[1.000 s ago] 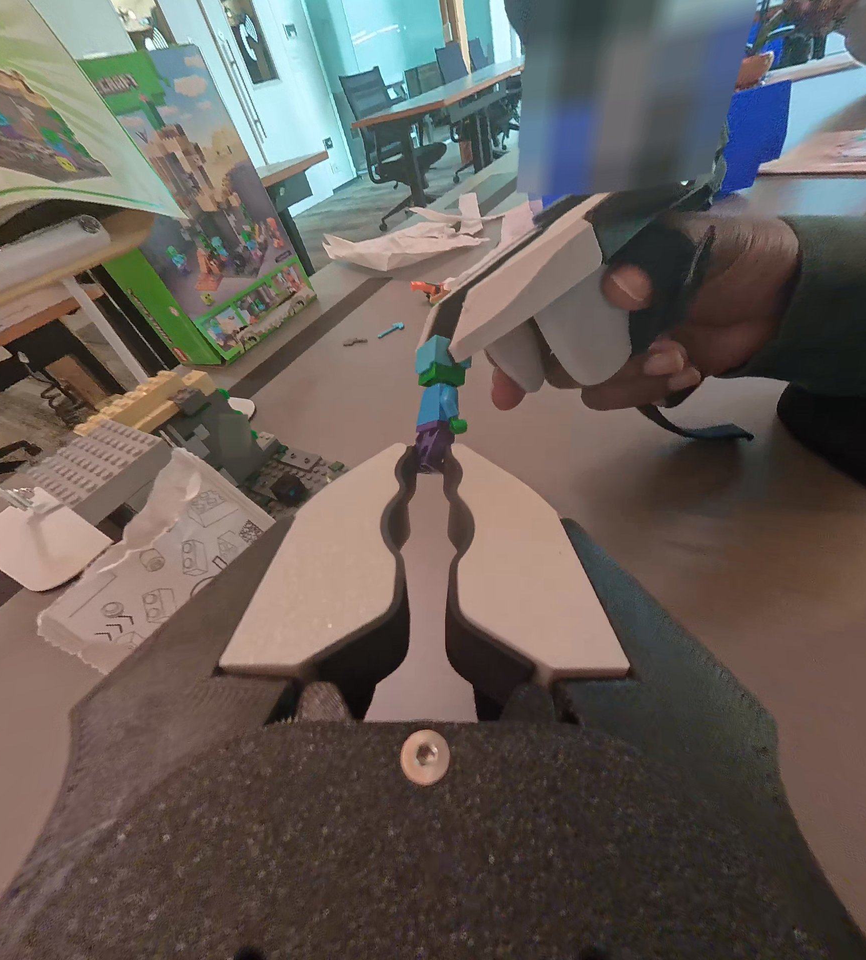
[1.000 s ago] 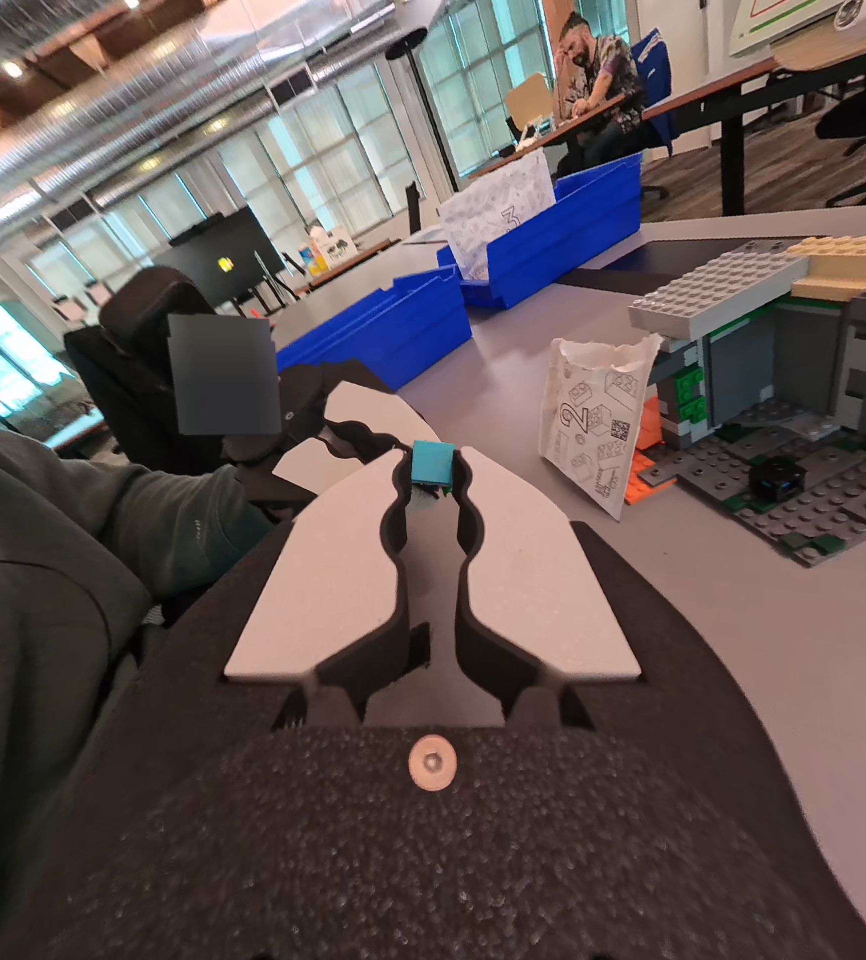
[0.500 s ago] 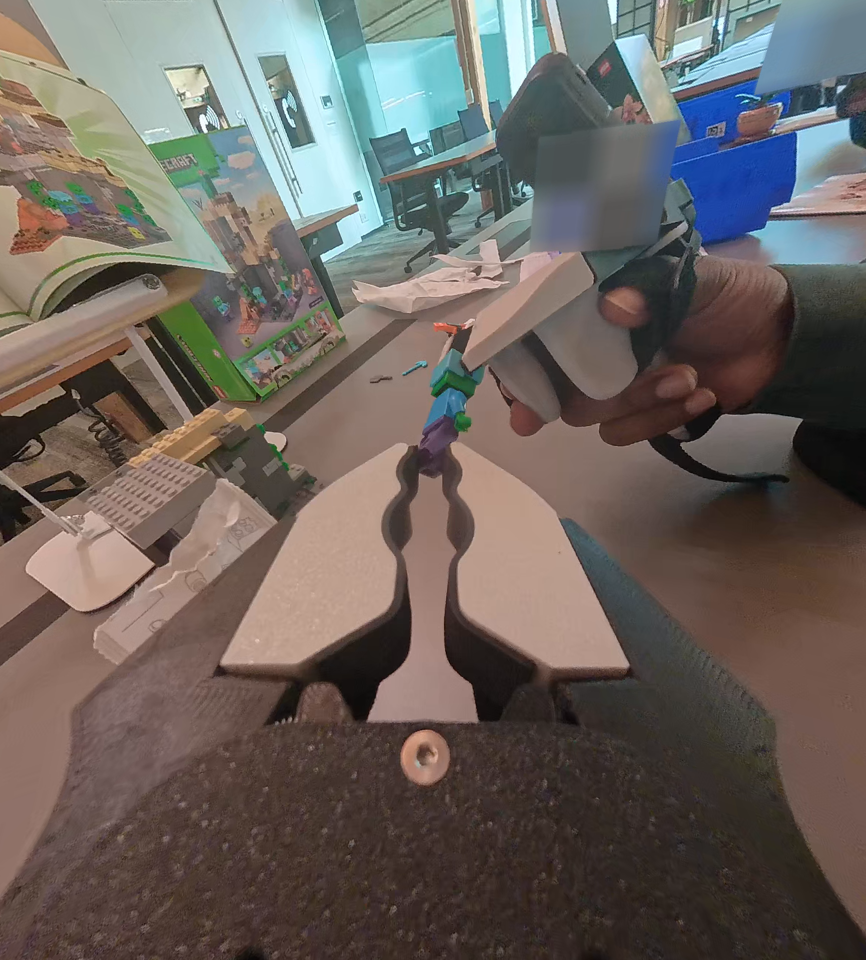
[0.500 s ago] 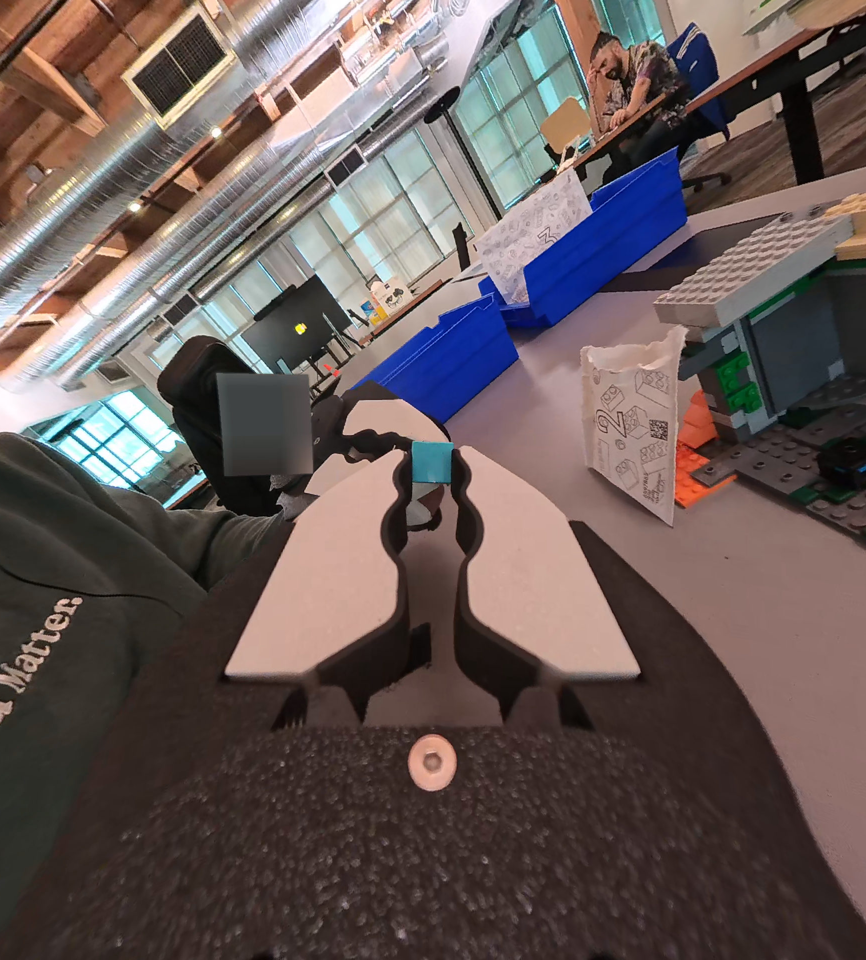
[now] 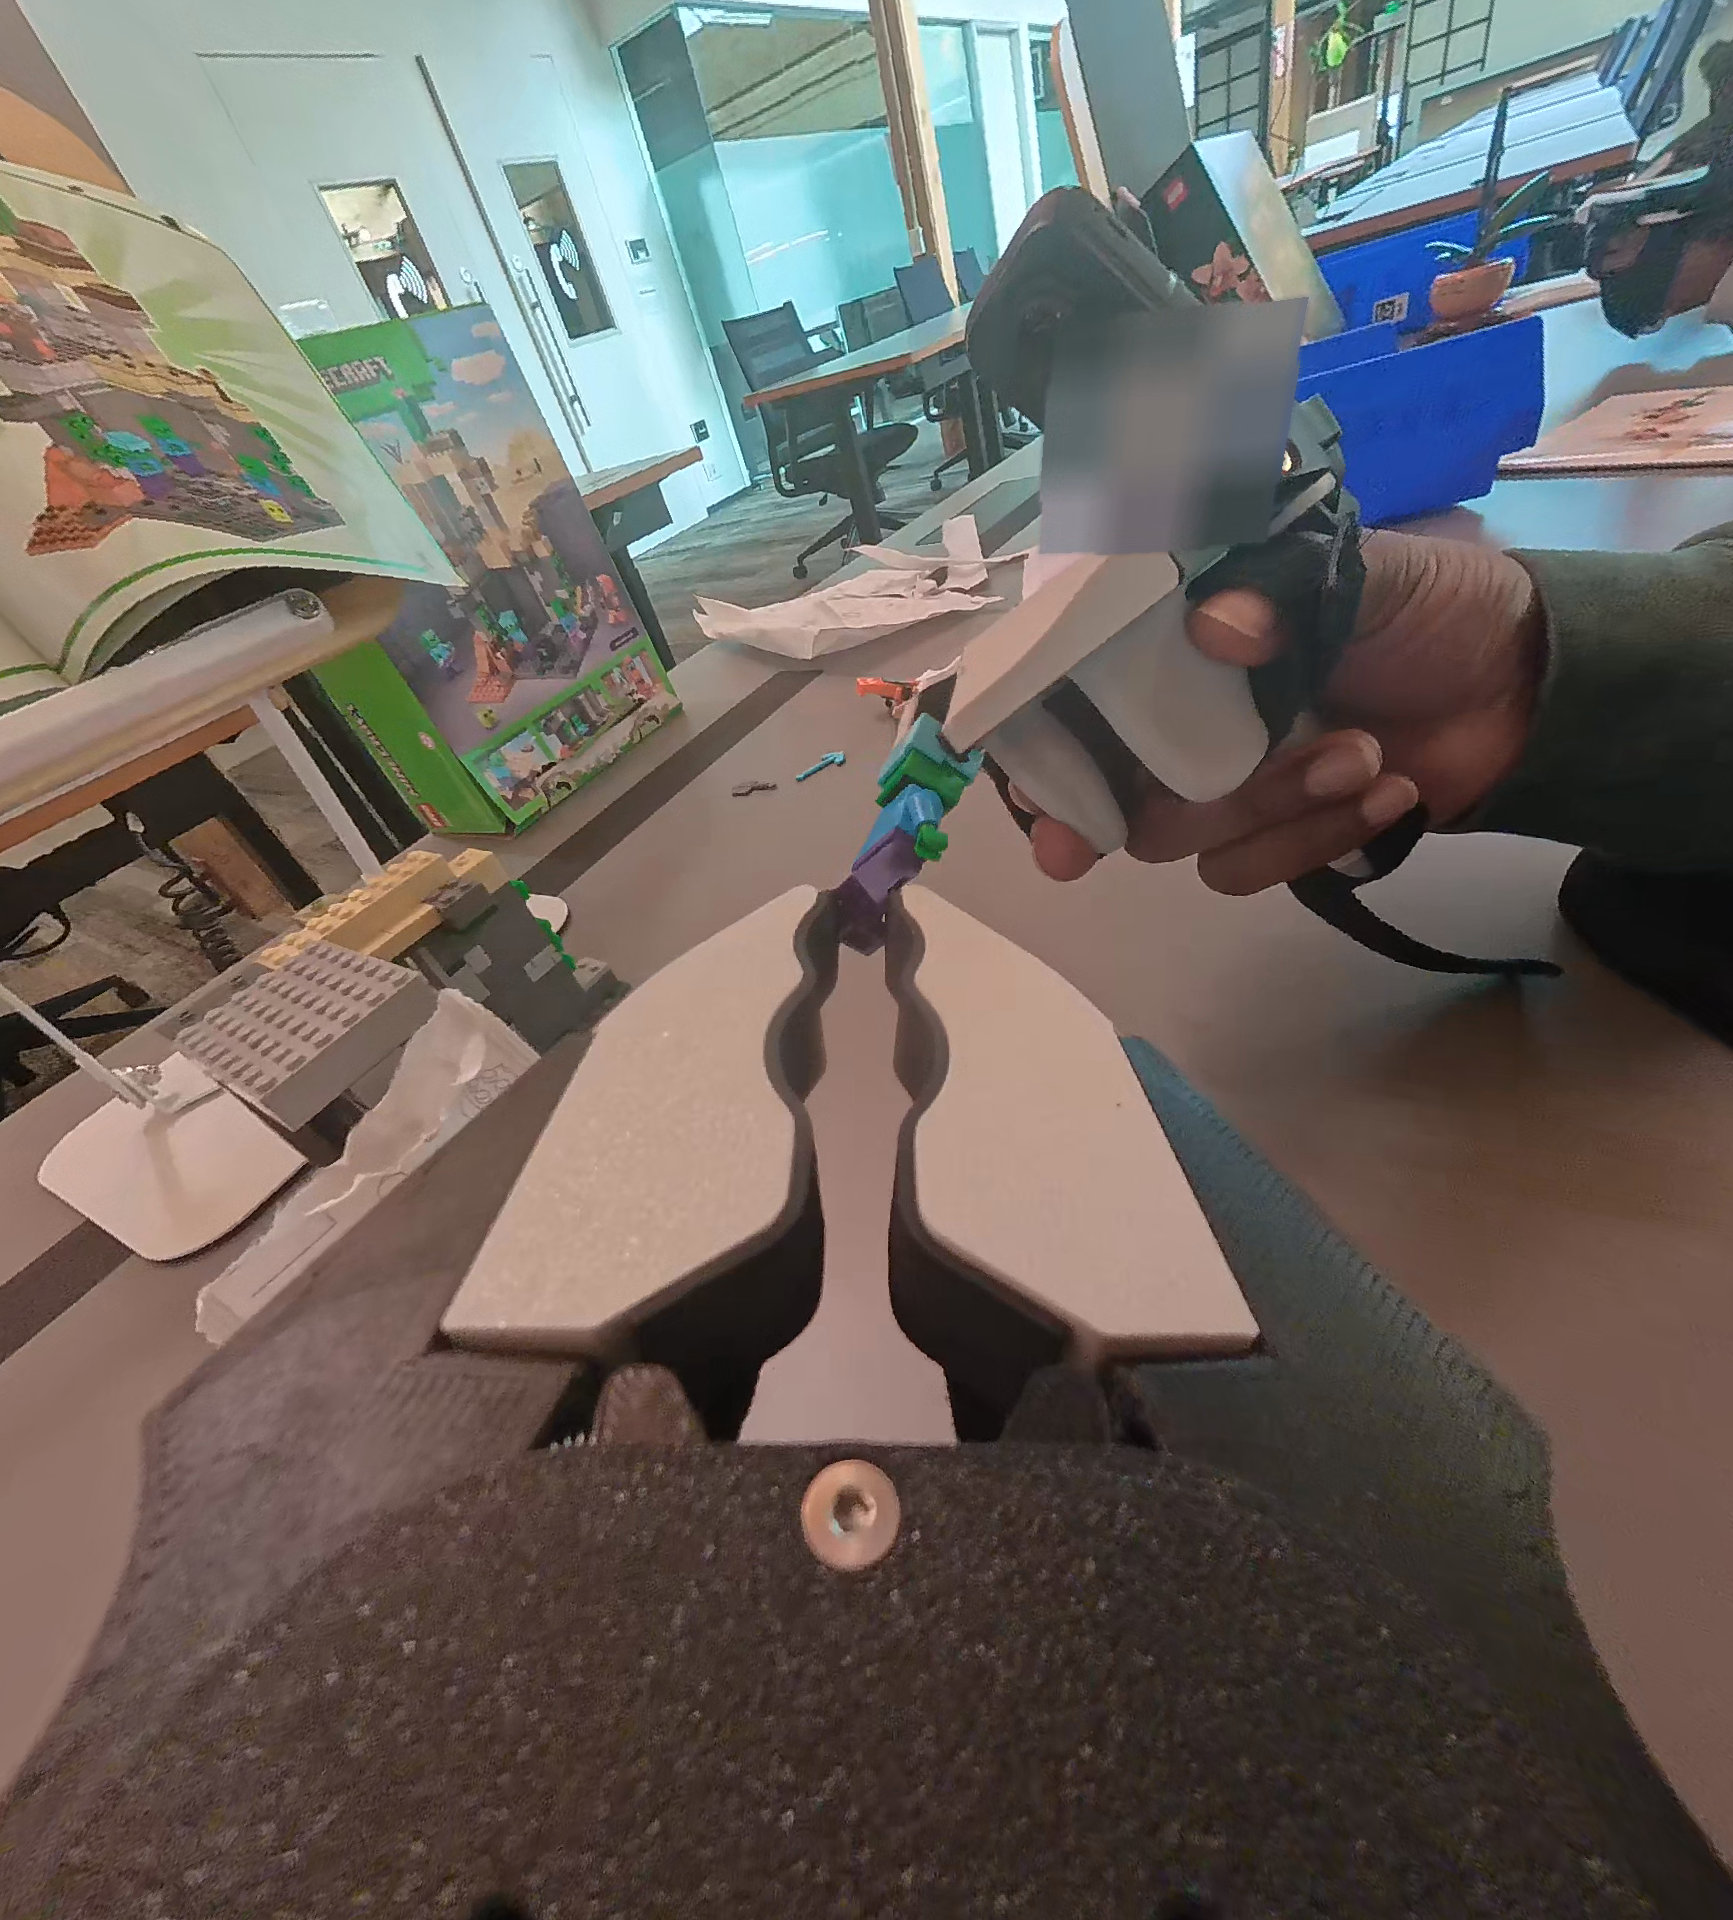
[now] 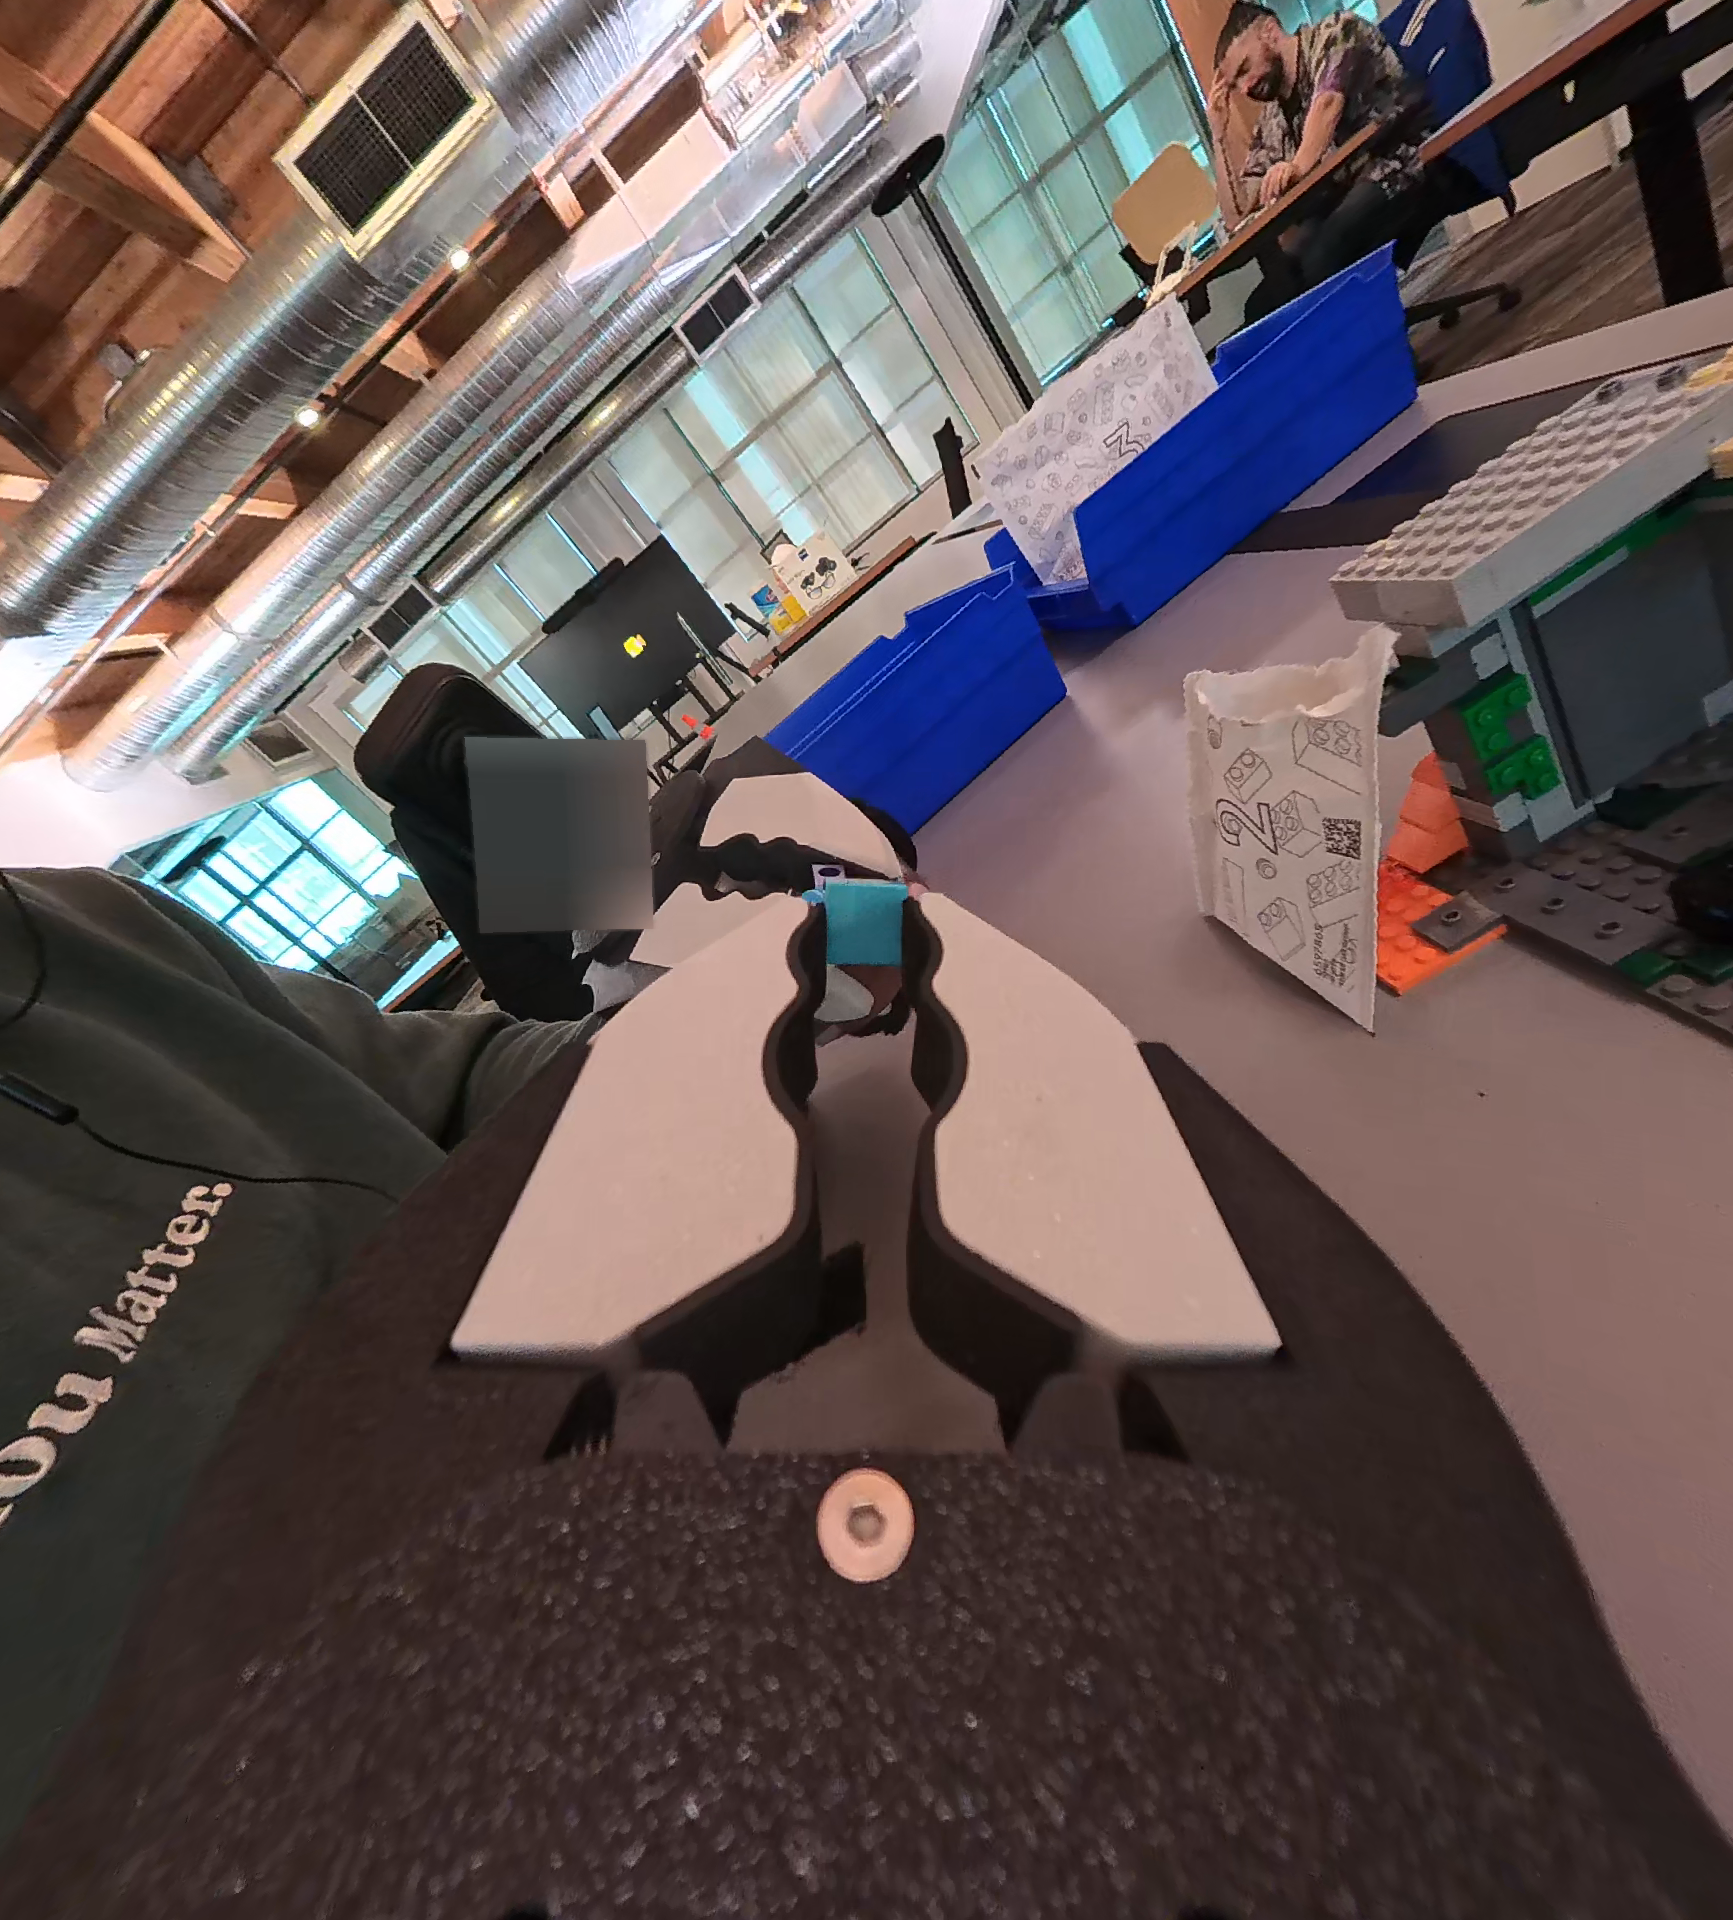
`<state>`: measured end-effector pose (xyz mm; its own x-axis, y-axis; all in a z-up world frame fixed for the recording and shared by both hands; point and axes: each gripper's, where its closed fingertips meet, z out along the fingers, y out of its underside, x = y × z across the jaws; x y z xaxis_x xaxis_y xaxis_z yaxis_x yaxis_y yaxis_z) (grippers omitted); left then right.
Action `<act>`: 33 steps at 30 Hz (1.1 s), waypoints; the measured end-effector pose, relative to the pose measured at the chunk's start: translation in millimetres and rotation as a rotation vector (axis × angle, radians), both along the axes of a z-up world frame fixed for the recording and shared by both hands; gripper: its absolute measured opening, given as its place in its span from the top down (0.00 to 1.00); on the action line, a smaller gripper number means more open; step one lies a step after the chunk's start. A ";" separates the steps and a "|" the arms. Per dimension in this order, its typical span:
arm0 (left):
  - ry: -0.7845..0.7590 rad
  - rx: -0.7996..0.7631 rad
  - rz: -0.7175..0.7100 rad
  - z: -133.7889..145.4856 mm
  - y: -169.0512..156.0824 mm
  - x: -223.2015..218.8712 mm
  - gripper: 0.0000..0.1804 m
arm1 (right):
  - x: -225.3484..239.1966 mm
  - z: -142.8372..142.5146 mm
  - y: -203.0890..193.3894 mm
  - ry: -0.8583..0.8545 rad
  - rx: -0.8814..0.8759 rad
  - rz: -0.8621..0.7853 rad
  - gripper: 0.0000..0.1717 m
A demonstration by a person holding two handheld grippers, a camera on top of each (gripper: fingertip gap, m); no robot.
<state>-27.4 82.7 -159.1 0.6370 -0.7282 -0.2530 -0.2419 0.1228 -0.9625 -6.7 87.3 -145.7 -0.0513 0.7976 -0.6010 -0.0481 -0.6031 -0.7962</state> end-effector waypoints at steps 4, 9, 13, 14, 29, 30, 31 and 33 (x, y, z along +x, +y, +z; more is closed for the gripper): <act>-0.073 -0.026 0.041 8.1 5.6 -28.6 0.95 | 35.1 19.5 23.6 0.102 -0.017 -0.108 0.92; -0.022 0.056 -0.006 17.7 0.0 6.1 0.95 | -0.3 1.3 5.5 -0.030 0.072 -0.054 0.92; -0.044 -0.004 0.032 7.2 7.4 -8.4 0.95 | 10.5 -9.6 18.9 -0.078 0.073 -0.102 0.92; -0.058 -0.020 0.037 5.5 8.3 -11.1 0.95 | 12.3 -17.1 22.8 -0.122 0.088 -0.127 0.92; -0.125 -0.130 -0.008 -6.9 9.3 -18.0 0.95 | 3.2 -62.2 13.4 -0.475 0.406 -0.121 0.72; -0.125 -0.135 -0.018 -7.9 8.4 -16.6 0.95 | 2.6 -54.5 11.1 -0.427 0.402 -0.118 0.73; -0.121 -0.141 -0.033 -9.2 6.9 -14.3 0.95 | 1.8 -45.4 7.9 -0.372 0.400 -0.112 0.73; -0.114 -0.158 -0.073 -12.2 2.4 -8.2 0.95 | 0.5 -29.1 0.8 -0.275 0.392 -0.093 0.74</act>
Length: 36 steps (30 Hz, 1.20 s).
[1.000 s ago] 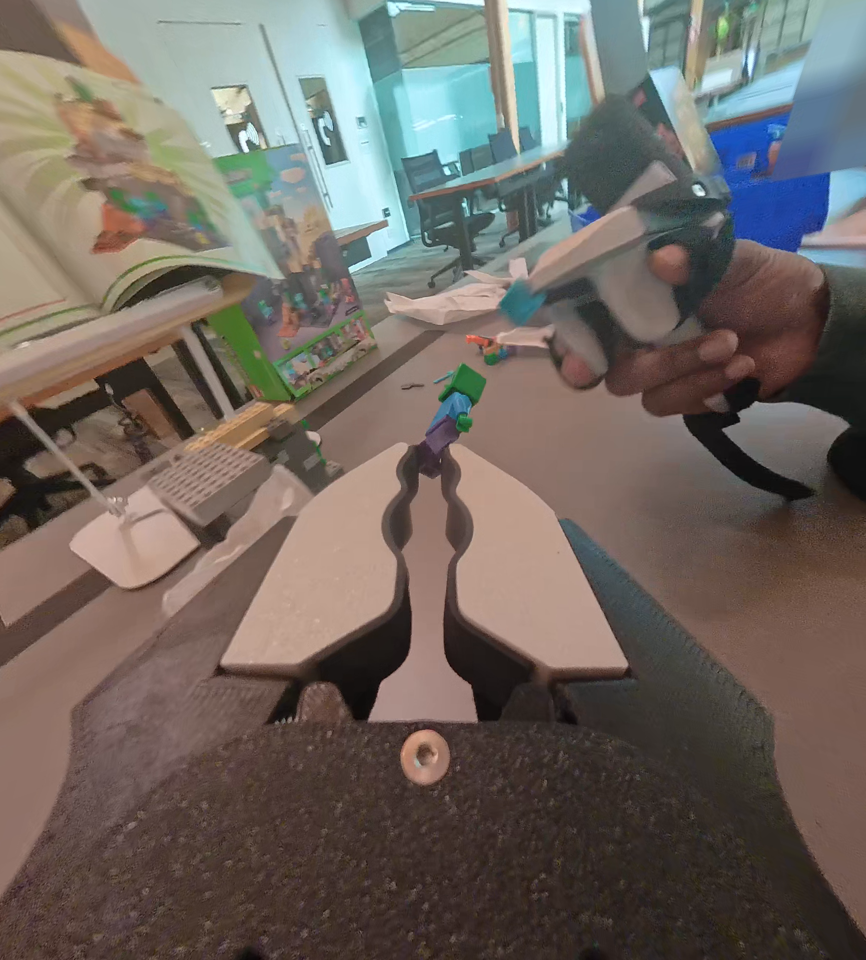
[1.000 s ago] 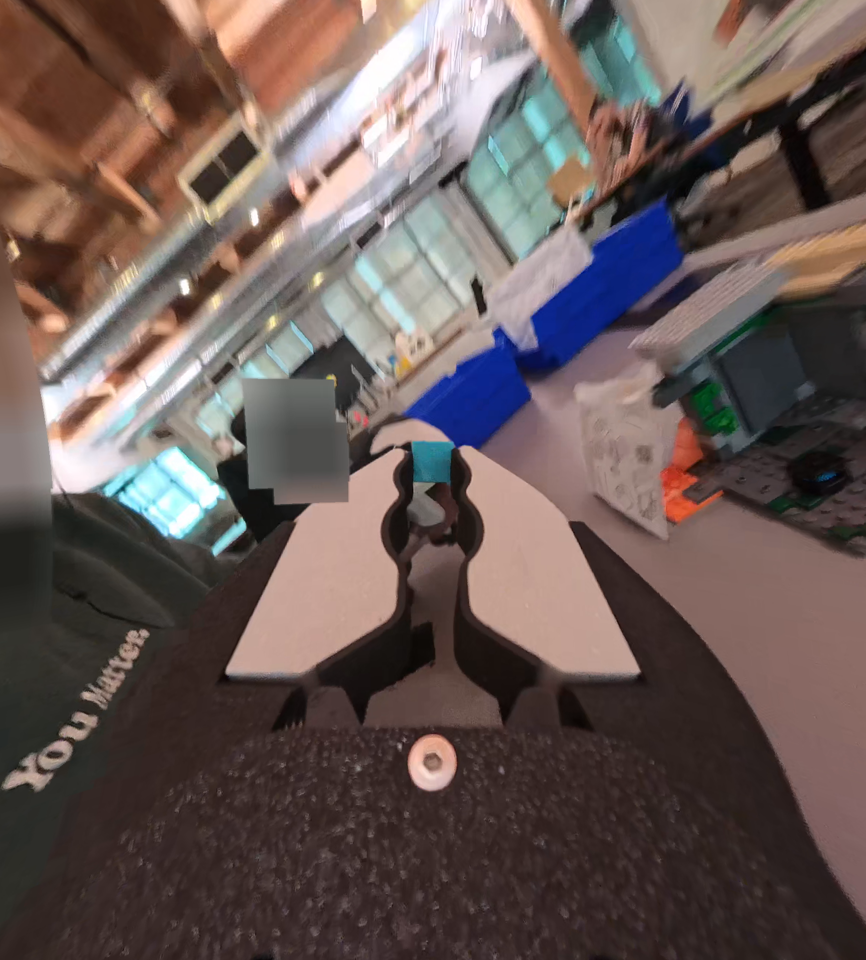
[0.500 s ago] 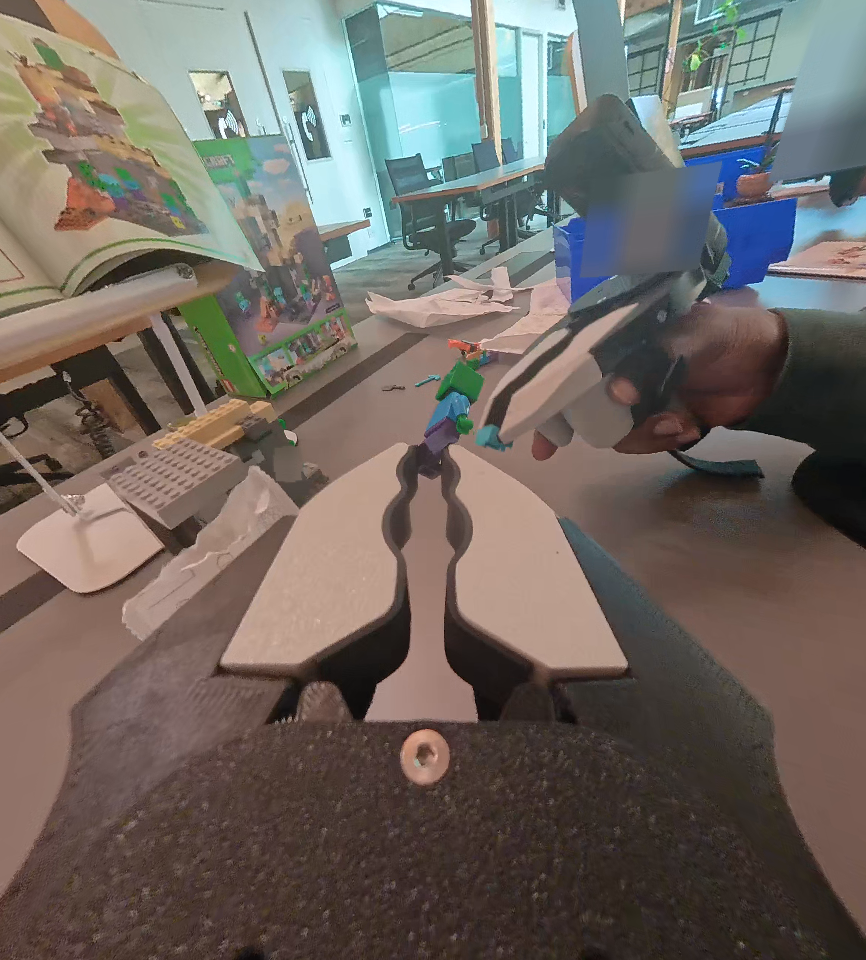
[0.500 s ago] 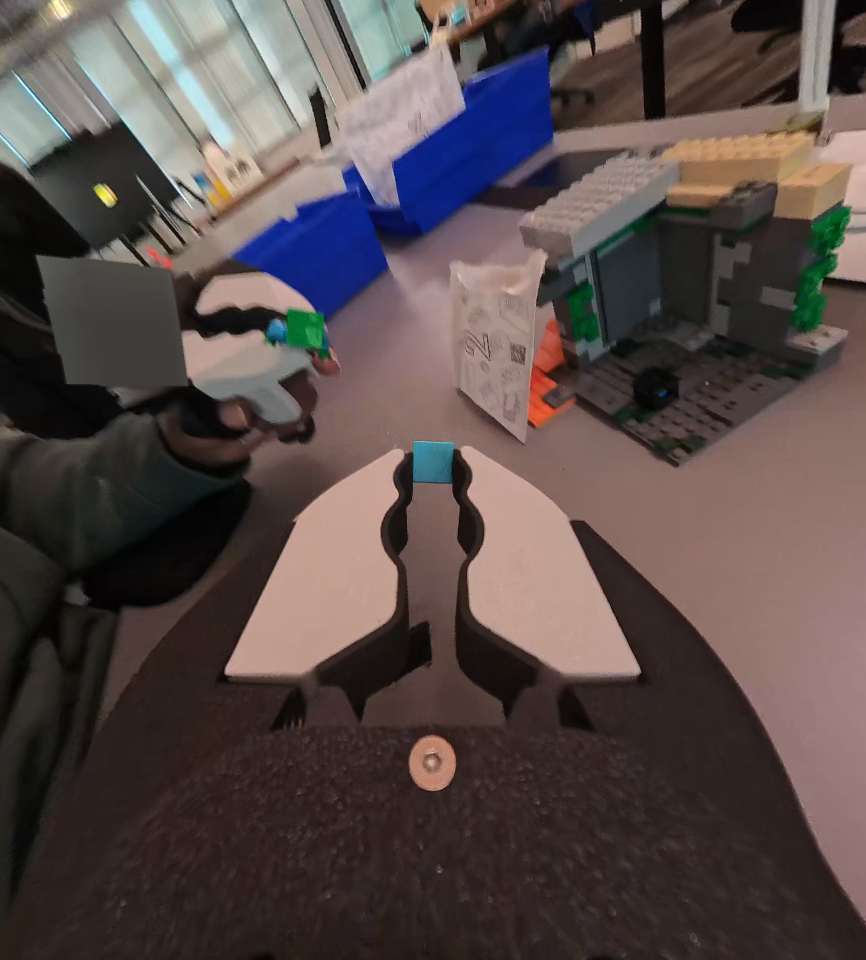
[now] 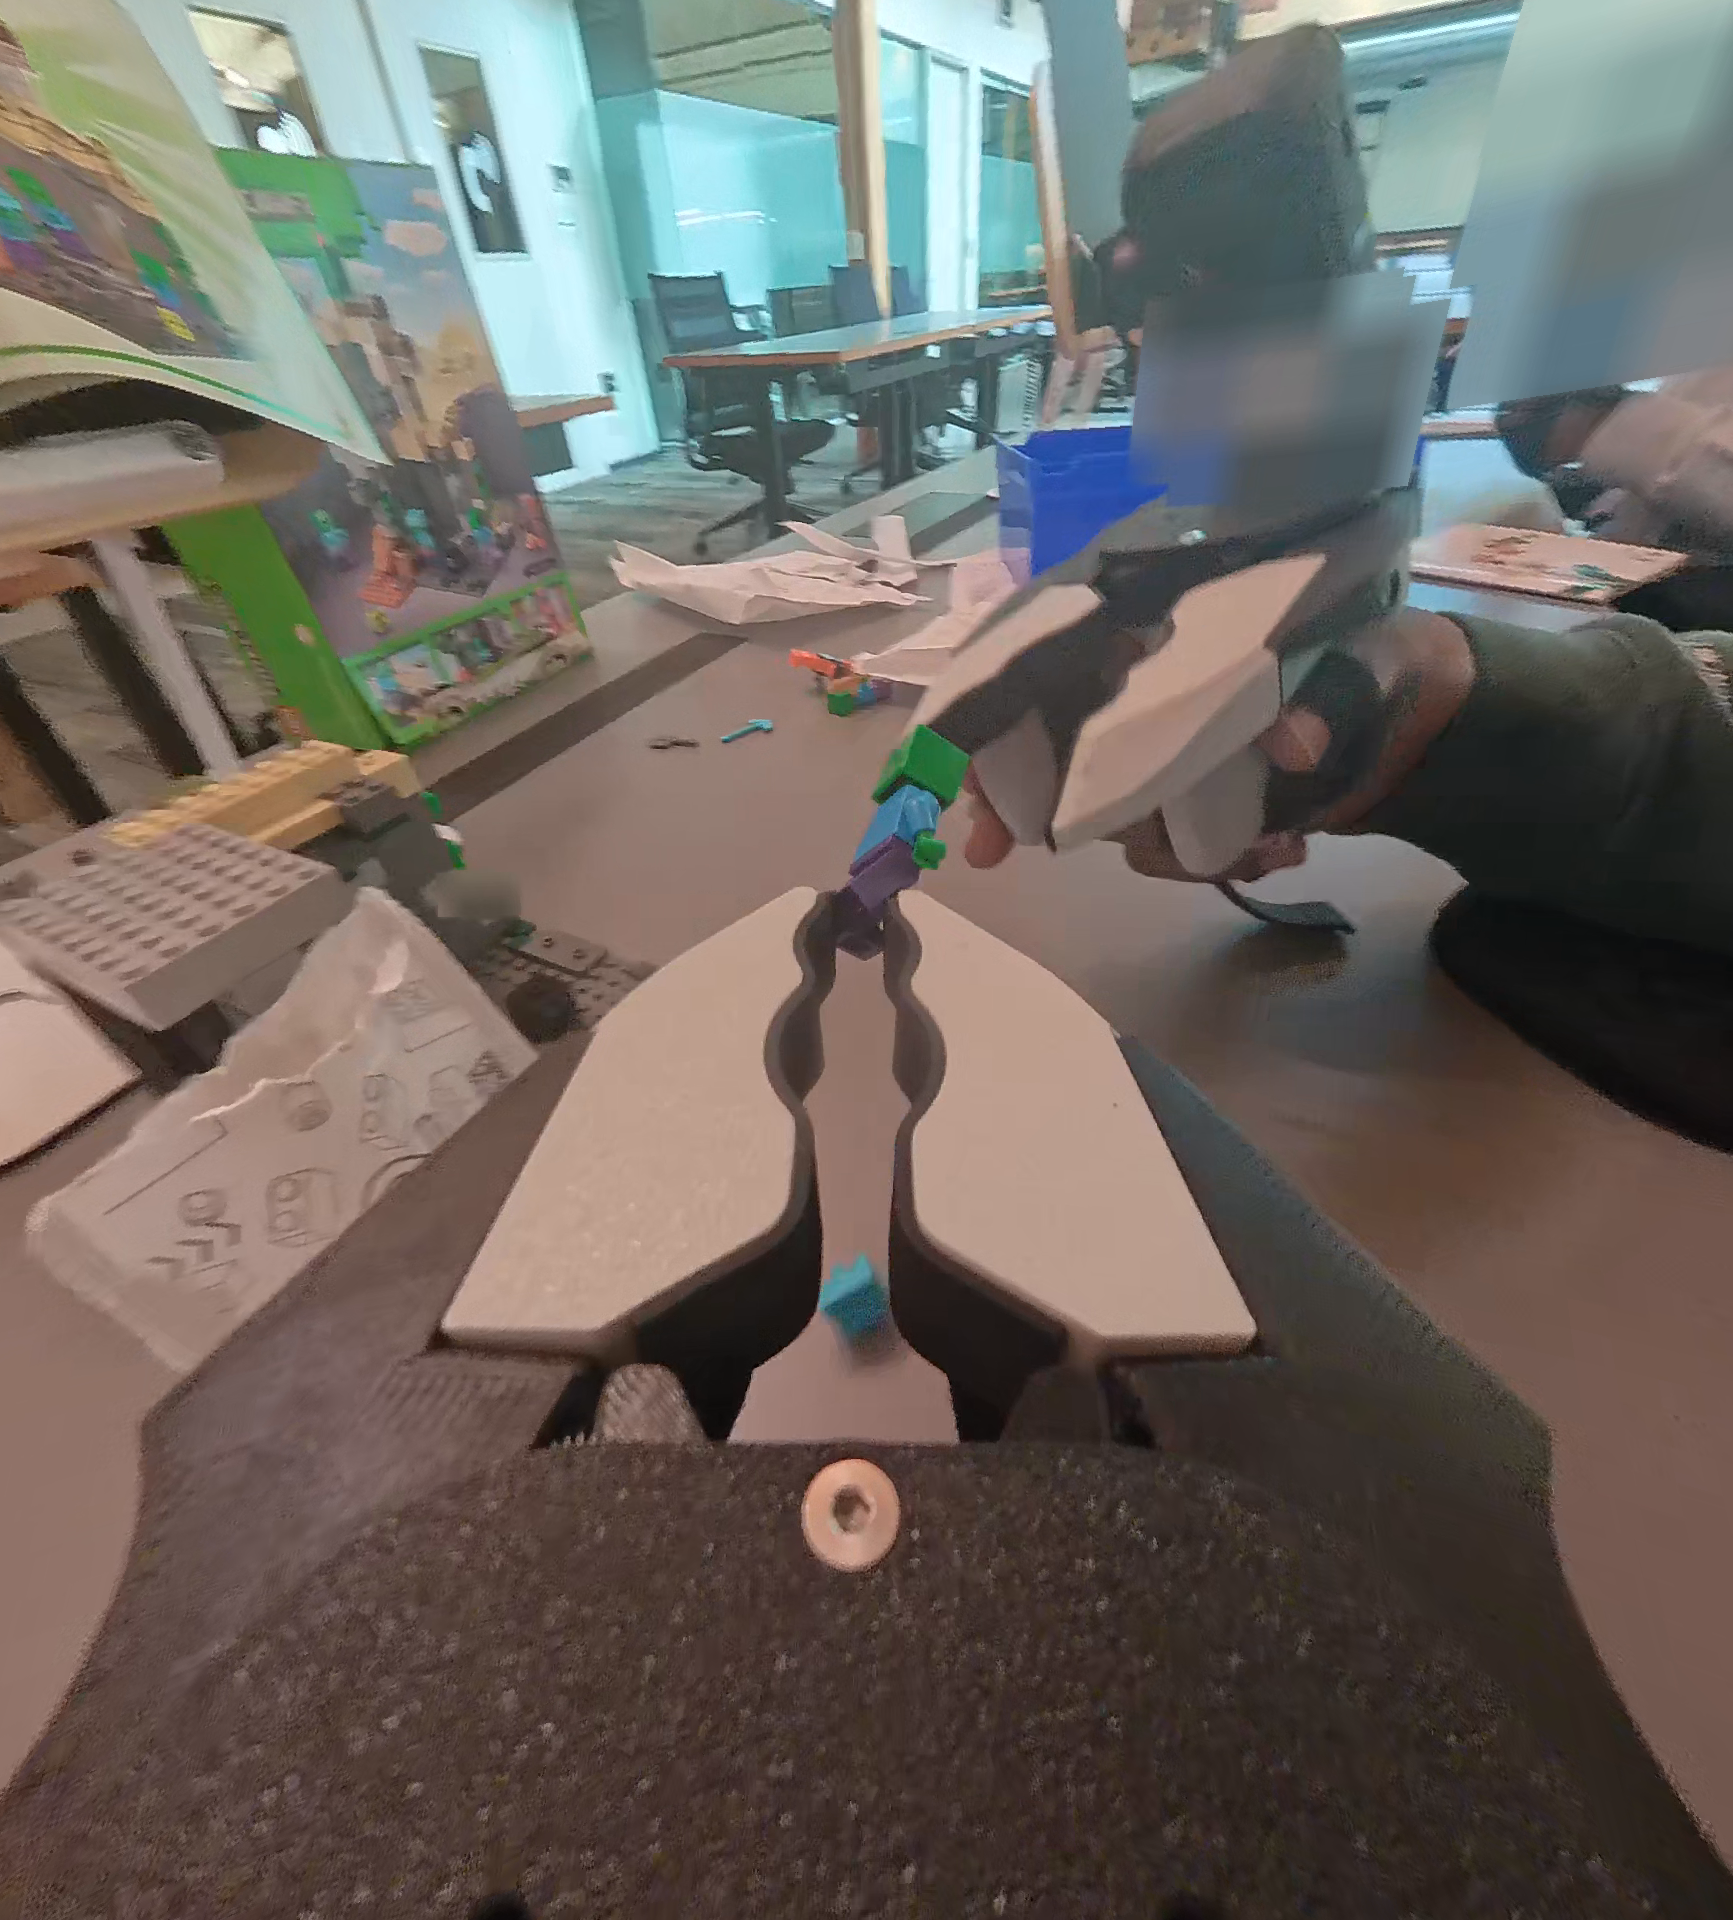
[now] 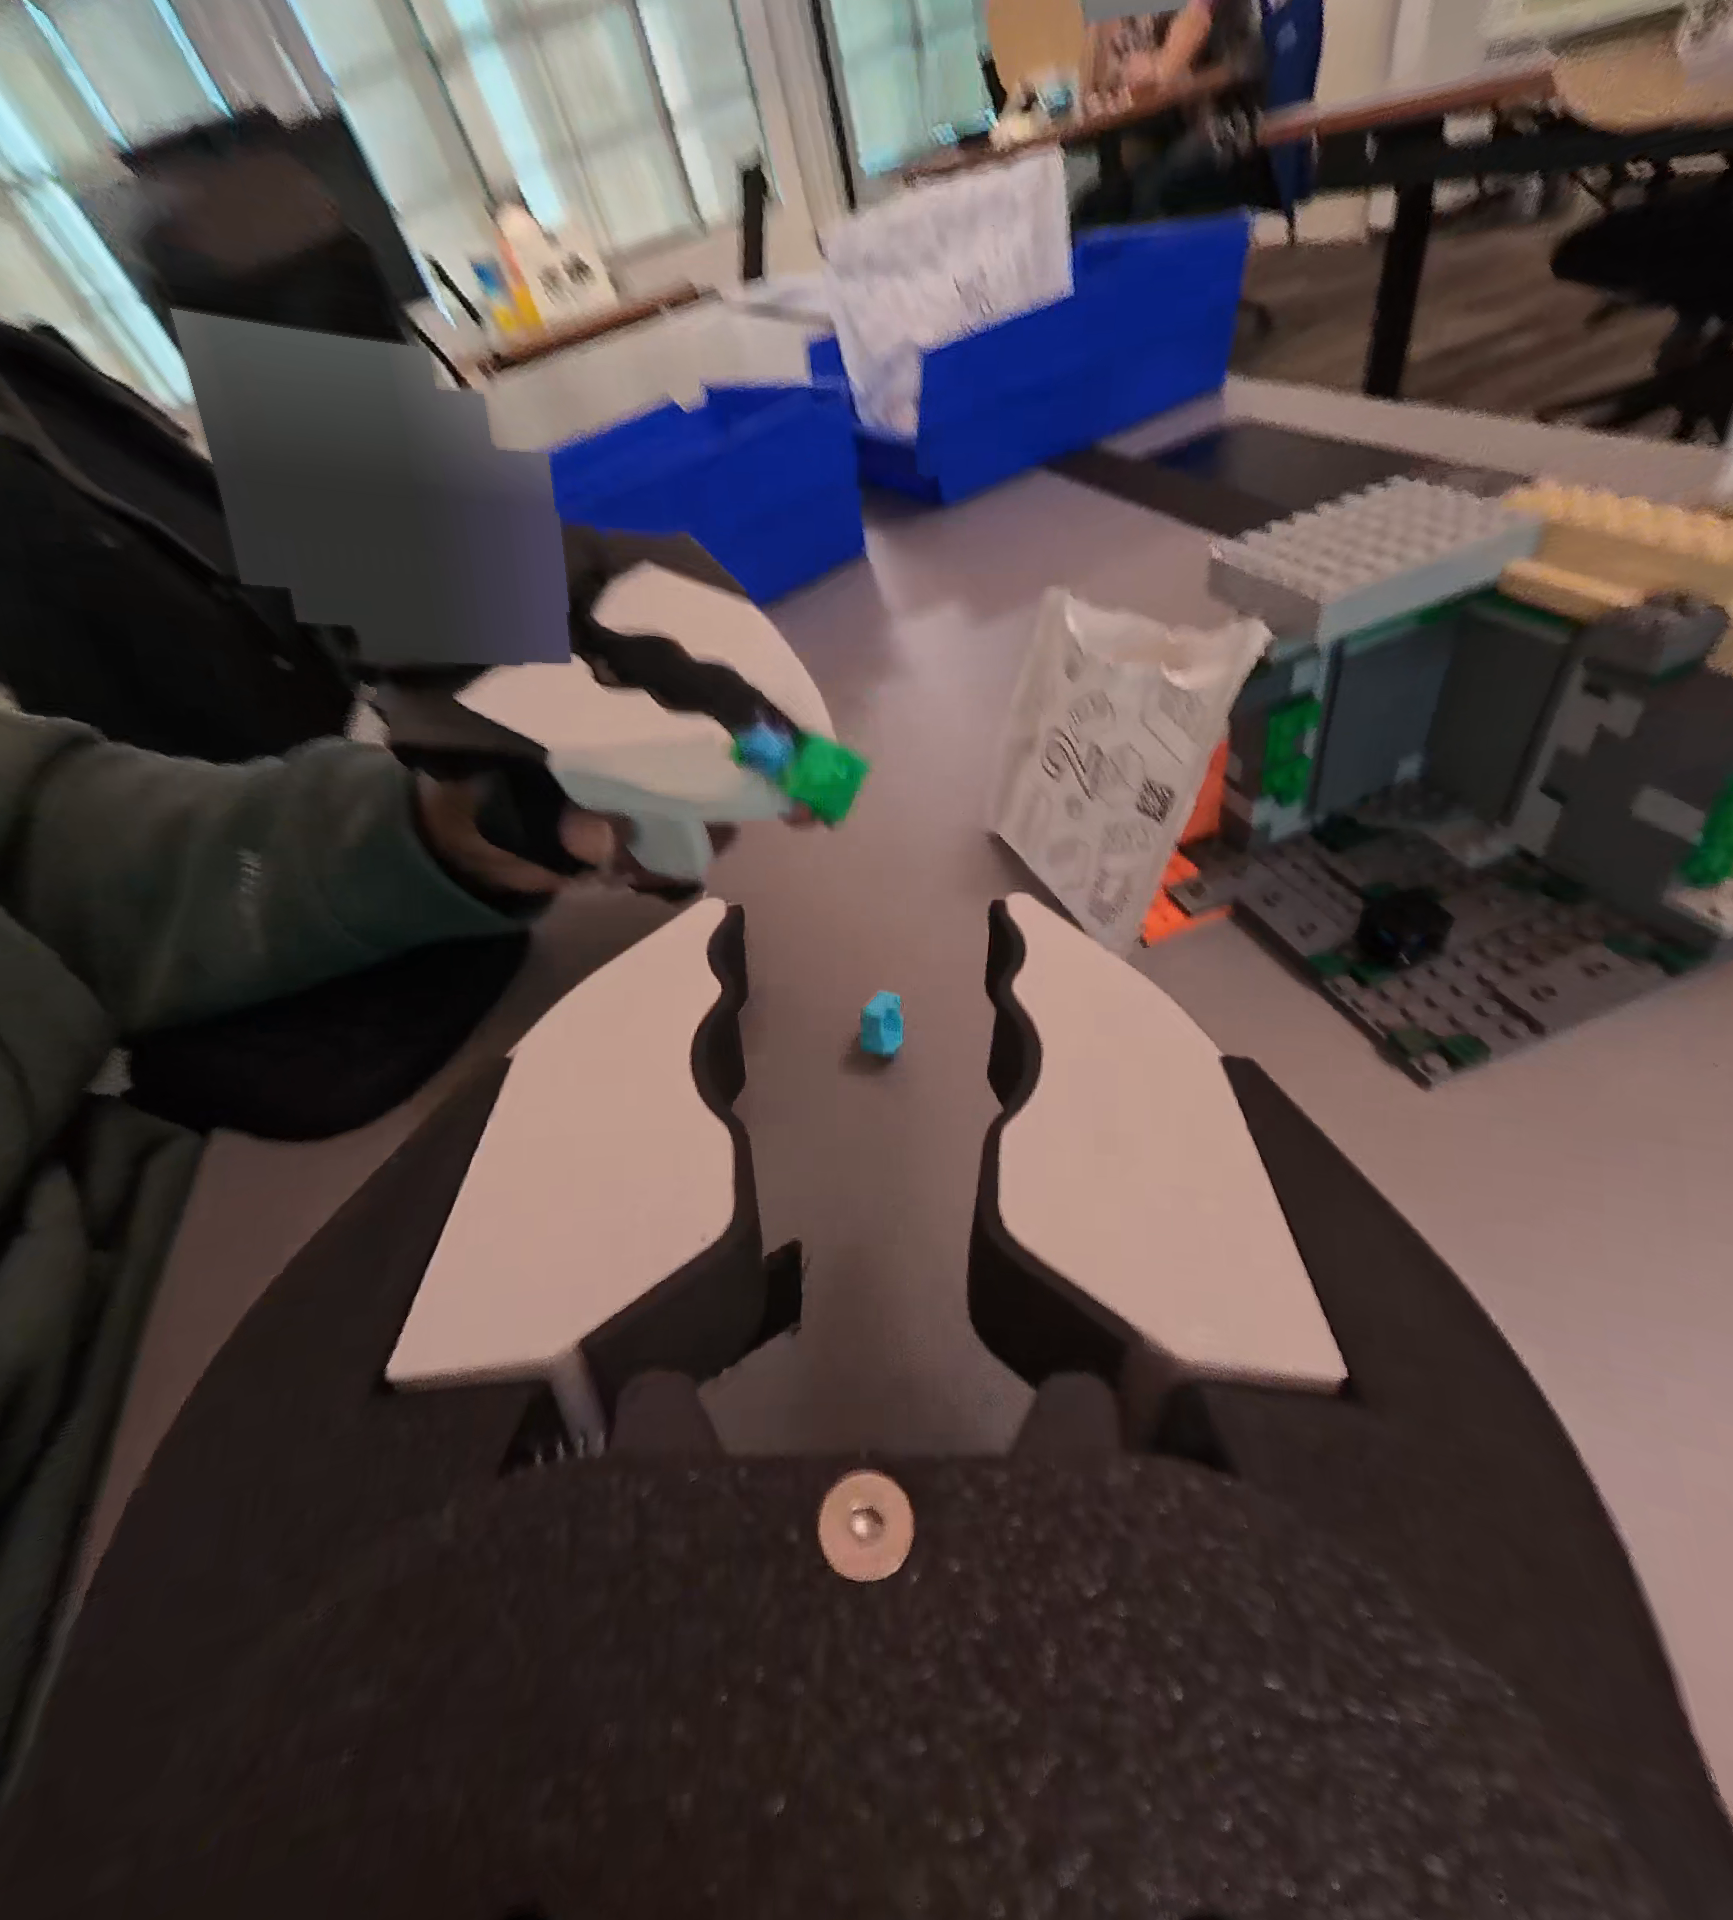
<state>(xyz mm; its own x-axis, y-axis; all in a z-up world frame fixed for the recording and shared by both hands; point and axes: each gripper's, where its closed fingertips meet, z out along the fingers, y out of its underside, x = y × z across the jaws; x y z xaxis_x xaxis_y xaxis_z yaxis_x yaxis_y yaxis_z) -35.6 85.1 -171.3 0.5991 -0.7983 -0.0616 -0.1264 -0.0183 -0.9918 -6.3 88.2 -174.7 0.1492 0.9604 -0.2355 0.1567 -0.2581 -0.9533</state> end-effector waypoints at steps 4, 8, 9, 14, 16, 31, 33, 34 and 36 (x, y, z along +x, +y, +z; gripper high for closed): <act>0.001 -0.069 -0.138 -7.8 -15.5 14.9 0.95 | -3.6 12.6 -21.9 0.047 0.081 0.107 0.77; 0.022 -0.132 -0.227 -15.1 -26.0 19.6 0.95 | -4.1 6.8 -40.2 -0.058 0.302 0.163 0.81; 0.022 -0.159 -0.255 -16.9 -29.0 20.3 0.95 | -3.8 3.5 -41.2 -0.095 0.346 0.159 0.82; 0.019 -0.244 -0.305 -23.1 -33.0 18.0 0.95 | -3.0 -7.0 -39.6 -0.175 0.421 0.141 0.88; 0.010 -0.280 -0.324 -25.2 -34.8 18.6 0.95 | -2.2 -7.7 -39.0 -0.172 0.414 0.143 0.92; 0.061 -0.162 -0.299 -27.8 -32.6 18.6 0.95 | -16.8 -15.6 -36.1 -0.067 -0.059 0.435 0.93; 0.050 -0.178 -0.292 -25.9 -30.8 16.6 0.96 | -18.4 -13.9 -33.4 -0.061 -0.058 0.451 0.93; 0.046 -0.179 -0.290 -25.3 -30.2 16.0 0.96 | -19.1 -13.0 -32.6 -0.054 -0.060 0.453 0.93; 0.043 -0.190 -0.295 -25.8 -30.6 15.5 0.96 | -19.3 -13.4 -32.9 -0.044 -0.055 0.448 0.93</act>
